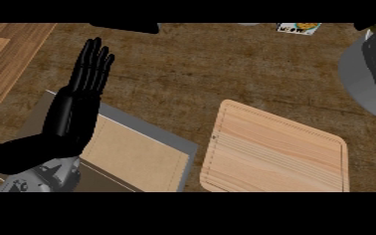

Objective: Pick the pear from the cutting board and place it in the pot

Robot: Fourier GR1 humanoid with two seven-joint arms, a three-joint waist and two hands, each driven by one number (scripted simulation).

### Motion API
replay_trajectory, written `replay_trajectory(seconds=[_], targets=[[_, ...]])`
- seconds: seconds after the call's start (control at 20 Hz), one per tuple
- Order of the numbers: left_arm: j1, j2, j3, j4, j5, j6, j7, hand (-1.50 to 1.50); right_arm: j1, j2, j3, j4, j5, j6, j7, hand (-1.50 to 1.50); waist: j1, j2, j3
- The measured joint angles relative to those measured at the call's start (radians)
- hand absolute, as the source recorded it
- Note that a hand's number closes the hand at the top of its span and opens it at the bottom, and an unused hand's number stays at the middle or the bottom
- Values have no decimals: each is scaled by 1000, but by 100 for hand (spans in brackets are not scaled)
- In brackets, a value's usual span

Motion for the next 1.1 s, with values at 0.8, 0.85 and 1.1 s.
replay_trajectory(seconds=[0.8, 0.85, 1.1], targets=[[60, 24, 26, 31, 1, 43, -23, 0, -20, -5, -141, 195, 128, -72, 19, 150, -88, -36, 11], [64, 26, 29, 33, 5, 39, -29, 0, -16, 2, -153, 200, 126, -80, 17, 150, -92, -38, 11], [79, 30, 34, 33, 11, 44, -42, 0, 32, 7, -237, 234, 84, -134, -22, 150, -107, -43, 14]])
